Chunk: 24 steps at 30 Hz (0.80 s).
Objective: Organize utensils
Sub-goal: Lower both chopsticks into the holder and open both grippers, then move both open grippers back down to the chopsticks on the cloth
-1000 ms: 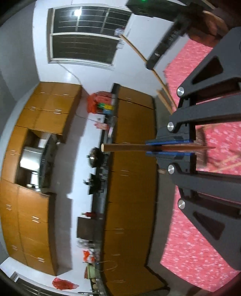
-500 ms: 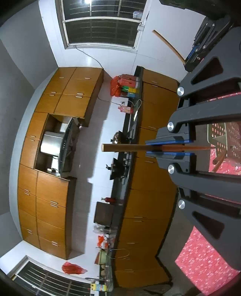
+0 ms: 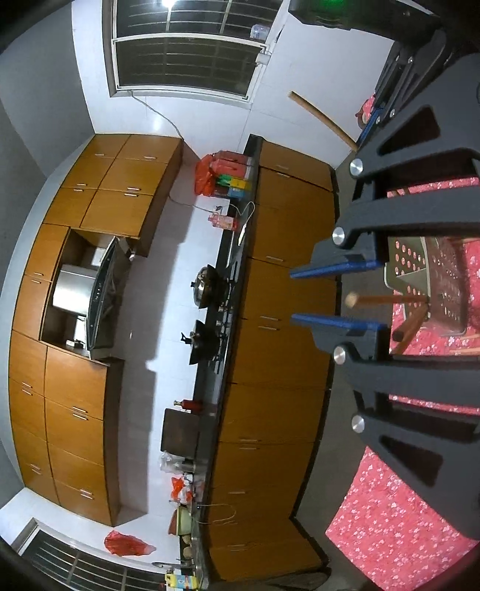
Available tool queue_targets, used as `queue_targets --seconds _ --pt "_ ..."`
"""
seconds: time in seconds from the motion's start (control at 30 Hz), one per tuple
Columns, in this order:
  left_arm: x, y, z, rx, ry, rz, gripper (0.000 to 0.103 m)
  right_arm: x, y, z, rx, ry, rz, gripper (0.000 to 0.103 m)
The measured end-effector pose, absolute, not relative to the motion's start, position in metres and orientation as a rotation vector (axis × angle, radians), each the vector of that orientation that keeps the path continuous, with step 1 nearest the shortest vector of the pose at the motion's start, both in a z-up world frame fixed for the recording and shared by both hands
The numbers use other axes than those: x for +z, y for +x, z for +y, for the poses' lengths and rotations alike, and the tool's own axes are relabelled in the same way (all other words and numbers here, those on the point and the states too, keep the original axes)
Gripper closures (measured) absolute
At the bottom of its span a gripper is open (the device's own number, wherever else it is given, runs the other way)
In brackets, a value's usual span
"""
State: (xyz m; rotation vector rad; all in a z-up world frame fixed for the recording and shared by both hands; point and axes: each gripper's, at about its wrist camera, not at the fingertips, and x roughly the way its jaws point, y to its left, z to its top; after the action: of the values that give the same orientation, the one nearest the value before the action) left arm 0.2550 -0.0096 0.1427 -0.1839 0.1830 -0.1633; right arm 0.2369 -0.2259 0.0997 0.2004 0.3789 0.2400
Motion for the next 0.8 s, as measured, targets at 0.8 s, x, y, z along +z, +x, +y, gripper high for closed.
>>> queue_targets --seconds 0.8 --pt "0.083 0.183 0.064 -0.054 -0.197 0.353 0.072 0.019 0.198 -0.284 0.101 0.229 0.585 0.077"
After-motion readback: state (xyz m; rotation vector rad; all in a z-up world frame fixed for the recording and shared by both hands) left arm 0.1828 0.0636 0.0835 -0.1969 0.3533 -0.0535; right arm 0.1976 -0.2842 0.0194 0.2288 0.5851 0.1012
